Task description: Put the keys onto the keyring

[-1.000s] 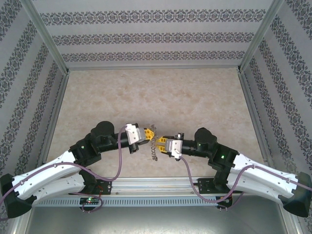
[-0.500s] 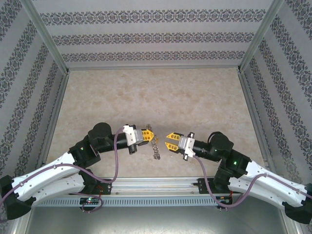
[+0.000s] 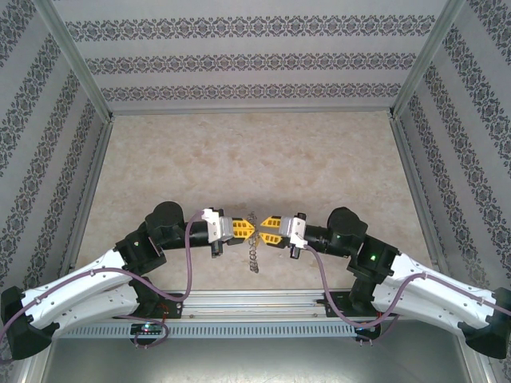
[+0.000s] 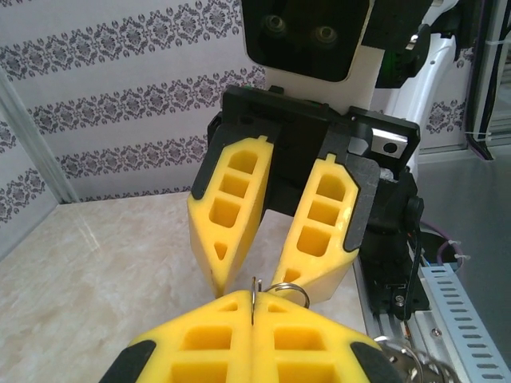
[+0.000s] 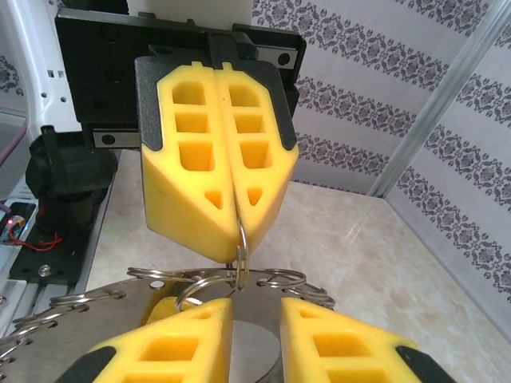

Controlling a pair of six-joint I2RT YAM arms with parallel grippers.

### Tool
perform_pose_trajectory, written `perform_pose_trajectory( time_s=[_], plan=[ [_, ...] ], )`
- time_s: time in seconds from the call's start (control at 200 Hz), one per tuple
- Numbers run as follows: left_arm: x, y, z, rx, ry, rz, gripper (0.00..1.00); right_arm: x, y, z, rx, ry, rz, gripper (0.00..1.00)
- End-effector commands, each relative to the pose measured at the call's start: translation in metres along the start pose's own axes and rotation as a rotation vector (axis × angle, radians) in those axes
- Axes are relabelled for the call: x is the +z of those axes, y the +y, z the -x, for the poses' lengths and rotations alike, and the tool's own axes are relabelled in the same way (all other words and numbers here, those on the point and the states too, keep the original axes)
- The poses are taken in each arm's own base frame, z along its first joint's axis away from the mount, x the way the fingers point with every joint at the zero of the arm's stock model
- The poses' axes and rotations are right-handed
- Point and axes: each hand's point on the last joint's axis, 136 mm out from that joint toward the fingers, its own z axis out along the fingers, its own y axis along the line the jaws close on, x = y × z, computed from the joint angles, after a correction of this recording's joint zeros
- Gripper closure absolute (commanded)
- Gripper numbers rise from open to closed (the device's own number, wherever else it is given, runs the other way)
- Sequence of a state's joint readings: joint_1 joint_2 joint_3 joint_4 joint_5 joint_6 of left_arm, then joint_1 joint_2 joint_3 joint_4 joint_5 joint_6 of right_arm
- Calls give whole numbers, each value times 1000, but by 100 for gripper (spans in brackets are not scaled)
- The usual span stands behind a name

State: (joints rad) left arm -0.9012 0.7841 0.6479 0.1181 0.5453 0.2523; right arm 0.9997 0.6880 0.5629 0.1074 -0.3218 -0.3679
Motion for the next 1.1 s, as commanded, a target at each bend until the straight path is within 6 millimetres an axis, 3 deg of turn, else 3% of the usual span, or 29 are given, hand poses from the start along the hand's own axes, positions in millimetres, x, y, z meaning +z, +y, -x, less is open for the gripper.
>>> perform_pose_trajectory(
  time_s=[0.0, 0.6, 0.804, 0.879, 1.099],
  plan=[
    [-3, 1, 19, 20, -78, -6, 100, -1, 3, 27, -5, -82, 34, 77],
    [-1, 1, 17, 13, -71, -9, 100, 4, 6, 30, -16, -119, 54, 83],
    [1, 2, 14, 7, -62, -11, 100, 4, 5, 29, -19, -117, 47, 91],
    [3, 2, 12, 4, -50, -12, 100, 4, 5, 29, -19, -116, 47, 100],
    [3, 3, -7, -19, 74, -8, 98, 4, -2, 24, -7, -48, 23, 100]
  ],
)
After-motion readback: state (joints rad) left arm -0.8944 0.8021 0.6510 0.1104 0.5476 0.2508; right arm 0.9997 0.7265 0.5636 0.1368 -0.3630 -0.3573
